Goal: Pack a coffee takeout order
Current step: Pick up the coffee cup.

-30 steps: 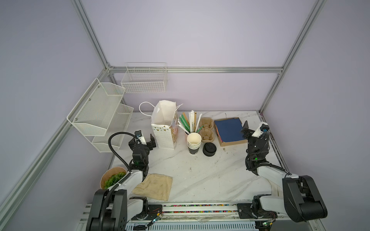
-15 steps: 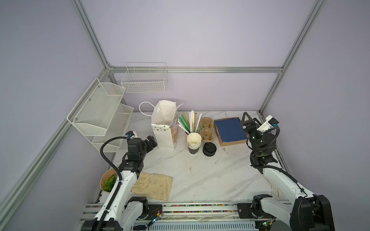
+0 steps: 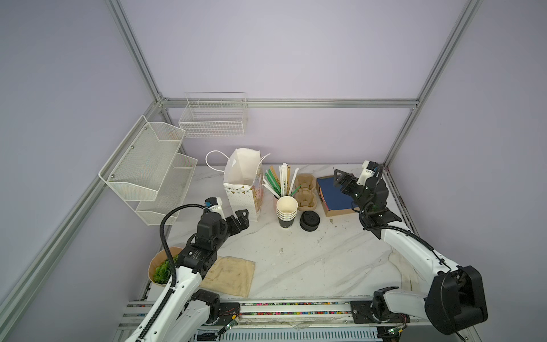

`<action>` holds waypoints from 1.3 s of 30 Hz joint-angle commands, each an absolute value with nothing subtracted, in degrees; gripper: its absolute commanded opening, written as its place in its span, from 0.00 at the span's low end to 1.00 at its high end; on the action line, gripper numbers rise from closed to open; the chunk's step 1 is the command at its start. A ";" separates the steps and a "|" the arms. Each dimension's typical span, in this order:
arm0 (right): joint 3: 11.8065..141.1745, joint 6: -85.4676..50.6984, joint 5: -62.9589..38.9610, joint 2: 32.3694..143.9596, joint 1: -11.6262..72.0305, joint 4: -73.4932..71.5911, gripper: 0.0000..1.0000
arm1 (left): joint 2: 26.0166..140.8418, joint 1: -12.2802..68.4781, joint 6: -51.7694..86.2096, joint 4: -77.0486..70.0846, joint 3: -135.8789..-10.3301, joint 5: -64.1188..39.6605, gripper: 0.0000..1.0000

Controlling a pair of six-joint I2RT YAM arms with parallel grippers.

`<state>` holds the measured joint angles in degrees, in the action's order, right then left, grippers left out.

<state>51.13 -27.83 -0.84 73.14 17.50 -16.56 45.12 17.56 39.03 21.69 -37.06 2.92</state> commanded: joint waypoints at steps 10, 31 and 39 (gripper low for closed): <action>62.83 -20.92 1.84 78.32 31.99 4.62 0.78 | 53.53 26.65 29.88 31.30 -53.05 16.62 1.00; 72.06 -19.39 2.00 90.83 41.69 15.18 0.34 | 58.74 26.63 16.42 23.07 -55.97 11.30 1.00; 73.95 -19.25 2.81 93.40 41.89 17.05 0.26 | 61.24 26.55 14.56 19.62 -57.79 10.94 1.00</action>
<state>72.51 -19.73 1.72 92.77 41.47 14.83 61.06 26.39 16.43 23.44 -51.96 11.77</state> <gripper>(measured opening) 0.267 0.998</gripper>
